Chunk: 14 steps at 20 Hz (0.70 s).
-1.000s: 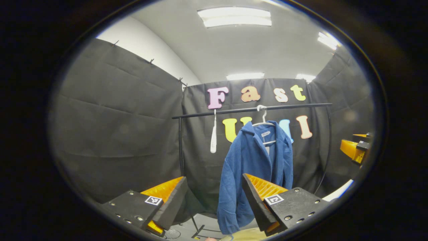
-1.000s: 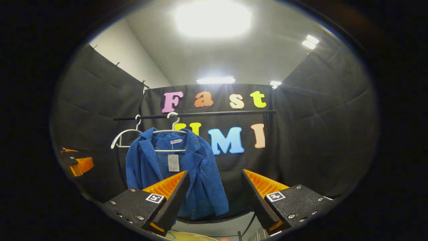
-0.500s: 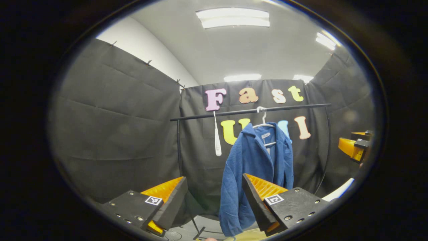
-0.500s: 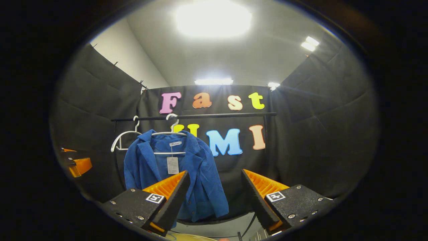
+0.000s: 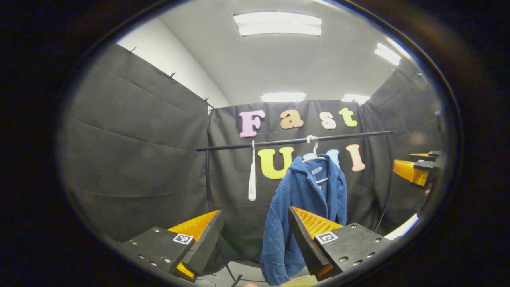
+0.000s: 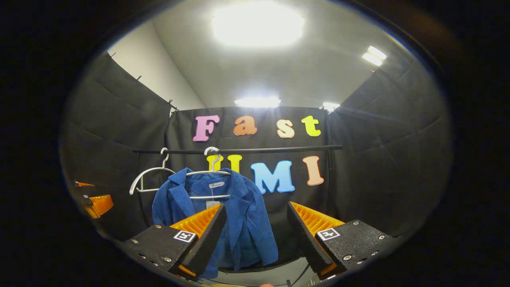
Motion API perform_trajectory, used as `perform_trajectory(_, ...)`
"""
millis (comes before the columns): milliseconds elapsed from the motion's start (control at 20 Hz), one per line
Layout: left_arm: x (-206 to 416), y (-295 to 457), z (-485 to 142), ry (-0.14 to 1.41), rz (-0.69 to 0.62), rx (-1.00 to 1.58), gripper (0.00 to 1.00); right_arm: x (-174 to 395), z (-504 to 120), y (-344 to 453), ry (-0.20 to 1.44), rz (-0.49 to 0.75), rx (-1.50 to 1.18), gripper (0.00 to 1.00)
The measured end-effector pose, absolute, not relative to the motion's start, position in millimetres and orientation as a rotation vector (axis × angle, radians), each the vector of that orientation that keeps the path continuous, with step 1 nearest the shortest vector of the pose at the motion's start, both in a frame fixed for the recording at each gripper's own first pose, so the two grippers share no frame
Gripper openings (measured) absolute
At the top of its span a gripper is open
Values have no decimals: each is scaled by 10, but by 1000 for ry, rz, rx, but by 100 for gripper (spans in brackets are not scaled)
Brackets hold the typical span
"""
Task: Grasp the clothes on the hanger with both hands and then place them into the laundry hamper below.
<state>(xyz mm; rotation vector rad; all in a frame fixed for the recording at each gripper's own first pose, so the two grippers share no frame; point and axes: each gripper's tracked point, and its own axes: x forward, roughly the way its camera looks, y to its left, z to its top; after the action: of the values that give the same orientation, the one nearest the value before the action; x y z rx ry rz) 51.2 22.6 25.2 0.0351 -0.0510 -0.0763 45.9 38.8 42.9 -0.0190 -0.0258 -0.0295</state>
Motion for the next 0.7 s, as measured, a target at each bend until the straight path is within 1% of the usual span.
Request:
perform_trajectory(150,646,64,324,-58,-97,27,94,673,460,412,-17,-12,-14,95)
perform_trajectory(200,712,12,337,-62,-96,27,94,750,485,411,-20,-5,-14,92)
perform_trajectory(250,754,-35,349,-65,-89,26,94,842,491,418,-20,6,-11,92)
perform_trajectory(300,812,-99,348,-65,-82,28,94,921,492,428,-19,21,-6,95)
perform_trajectory(350,879,-178,327,-58,-70,32,94,993,497,424,-16,34,0,95)
perform_trajectory(450,972,-343,311,-50,-67,32,94,1181,474,411,-10,58,9,92)
perform_trajectory(500,1038,-423,303,-51,-67,33,94,1268,455,416,-5,75,15,95)
perform_trajectory(700,1225,-728,278,-48,-66,44,94,1573,307,414,37,126,9,95)
